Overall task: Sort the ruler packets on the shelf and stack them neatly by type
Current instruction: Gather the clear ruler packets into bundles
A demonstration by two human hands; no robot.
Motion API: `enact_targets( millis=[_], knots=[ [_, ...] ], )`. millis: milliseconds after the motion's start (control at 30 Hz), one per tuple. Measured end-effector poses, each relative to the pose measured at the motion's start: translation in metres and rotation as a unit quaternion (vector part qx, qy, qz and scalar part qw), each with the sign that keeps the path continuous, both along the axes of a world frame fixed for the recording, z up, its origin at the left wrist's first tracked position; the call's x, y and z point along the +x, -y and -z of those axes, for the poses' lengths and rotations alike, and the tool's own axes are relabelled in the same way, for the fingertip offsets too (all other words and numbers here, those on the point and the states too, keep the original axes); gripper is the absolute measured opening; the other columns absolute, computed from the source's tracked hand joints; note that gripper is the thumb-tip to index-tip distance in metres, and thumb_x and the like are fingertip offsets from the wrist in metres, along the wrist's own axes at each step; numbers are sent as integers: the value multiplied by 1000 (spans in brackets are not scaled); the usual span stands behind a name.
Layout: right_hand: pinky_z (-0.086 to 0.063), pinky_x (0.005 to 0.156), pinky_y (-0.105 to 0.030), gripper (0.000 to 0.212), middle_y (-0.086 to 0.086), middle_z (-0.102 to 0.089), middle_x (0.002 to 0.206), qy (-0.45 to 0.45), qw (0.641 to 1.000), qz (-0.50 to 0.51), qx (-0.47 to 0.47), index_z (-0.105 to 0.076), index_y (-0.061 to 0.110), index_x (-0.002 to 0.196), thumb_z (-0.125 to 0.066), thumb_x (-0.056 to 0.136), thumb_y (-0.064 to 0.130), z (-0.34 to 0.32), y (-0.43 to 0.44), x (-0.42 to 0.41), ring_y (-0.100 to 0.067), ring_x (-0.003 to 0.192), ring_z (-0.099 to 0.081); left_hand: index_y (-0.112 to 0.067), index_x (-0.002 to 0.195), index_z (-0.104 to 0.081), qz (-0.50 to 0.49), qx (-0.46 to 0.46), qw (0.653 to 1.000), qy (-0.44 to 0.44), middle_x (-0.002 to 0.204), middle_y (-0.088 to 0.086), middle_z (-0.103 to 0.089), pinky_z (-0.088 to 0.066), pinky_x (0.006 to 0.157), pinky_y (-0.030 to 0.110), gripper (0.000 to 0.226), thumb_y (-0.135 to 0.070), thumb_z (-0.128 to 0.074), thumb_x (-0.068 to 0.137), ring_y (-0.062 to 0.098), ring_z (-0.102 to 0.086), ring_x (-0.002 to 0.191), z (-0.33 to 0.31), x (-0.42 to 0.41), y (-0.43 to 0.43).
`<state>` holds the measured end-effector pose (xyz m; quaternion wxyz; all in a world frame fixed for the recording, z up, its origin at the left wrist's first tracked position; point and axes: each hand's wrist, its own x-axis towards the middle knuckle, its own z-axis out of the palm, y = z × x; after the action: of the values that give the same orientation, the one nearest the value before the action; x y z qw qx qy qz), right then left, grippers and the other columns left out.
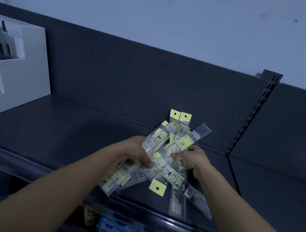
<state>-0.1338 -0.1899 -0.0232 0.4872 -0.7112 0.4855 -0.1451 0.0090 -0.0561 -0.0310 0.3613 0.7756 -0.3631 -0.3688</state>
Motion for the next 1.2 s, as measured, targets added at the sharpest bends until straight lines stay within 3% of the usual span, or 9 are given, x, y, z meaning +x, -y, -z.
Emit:
enact_targets(
  millis=[100, 200, 300, 467, 633, 767, 967, 1067, 1200],
  knots=[
    [-51, 91, -41, 71, -3, -60, 99, 51, 997, 12, 50, -43, 3, 134, -81, 75, 10, -4, 4, -4, -21, 89, -61, -19, 99, -53, -8, -26, 1000, -7, 95, 6, -69, -52, 58, 30, 51, -3, -85, 63, 26, -68, 84, -4, 1, 0],
    [-51, 87, -38, 40, -8, -63, 106, 43, 995, 13, 91, -61, -2, 108, -78, 79, 19, -11, 3, -9, -19, 92, -61, -21, 99, -53, -10, -43, 999, -4, 92, 4, -69, -48, 53, 25, 52, -5, -86, 62, 22, -68, 79, -8, 2, 2],
    [-48, 63, -29, 31, -6, -65, 89, 61, 995, 12, 81, -63, 4, 92, -82, 75, 21, -6, 7, -12, -16, 73, -58, -20, 102, -54, -8, -52, 999, -7, 92, 5, -70, -51, 56, 28, 53, -4, -86, 62, 23, -68, 80, -8, 1, 5],
    [-49, 61, -26, 30, -7, -69, 103, 141, 982, 15, 122, -57, 8, 109, -72, 83, 5, -4, 6, -13, -16, 80, -63, -16, 107, -54, -8, -79, 997, -21, 96, 9, -71, -59, 76, 48, 57, -2, -86, 61, 28, -71, 86, -4, 3, 9],
    [-49, 46, -24, 15, -7, -68, 88, 173, 971, 18, 163, -55, 9, 96, -64, 89, 0, -8, 1, -15, -13, 62, -63, -16, 106, -54, -1, -93, 995, -28, 98, 9, -71, -57, 81, 51, 57, -1, -86, 60, 28, -70, 88, -2, 6, 12],
    [-52, 49, -24, 24, -9, -69, 92, 213, 964, 34, 153, -55, 5, 109, -62, 88, -5, -11, 1, -13, -16, 68, -65, -15, 107, -57, 0, -102, 994, -48, 99, 8, -73, -56, 83, 51, 60, -3, -88, 57, 27, -71, 90, -4, 8, 15],
    [-54, 74, -32, 40, -9, -65, 91, 228, 967, 68, 92, -41, 8, 116, -67, 87, 0, -25, 1, -13, -16, 69, -59, -14, 110, -59, 13, -117, 992, -45, 101, 6, -73, -56, 85, 48, 63, -6, -88, 55, 26, -71, 92, -19, 8, 21],
    [-49, 62, -29, 58, -9, -65, 86, 225, 968, 83, 70, -36, 4, 133, -70, 86, 5, -30, 7, -17, -14, 62, -56, -10, 112, -60, 23, -131, 990, -50, 104, 6, -72, -55, 89, 45, 60, 0, -85, 58, 25, -70, 96, -28, 3, 28],
    [-47, 55, -26, 55, -9, -63, 80, 213, 970, 95, 65, -39, 4, 128, -72, 85, 7, -33, 14, -24, -13, 56, -53, -10, 109, -63, 45, -104, 993, -35, 103, 6, -73, -54, 90, 43, 52, 2, -83, 62, 25, -69, 97, -38, -7, 32]
  ],
)
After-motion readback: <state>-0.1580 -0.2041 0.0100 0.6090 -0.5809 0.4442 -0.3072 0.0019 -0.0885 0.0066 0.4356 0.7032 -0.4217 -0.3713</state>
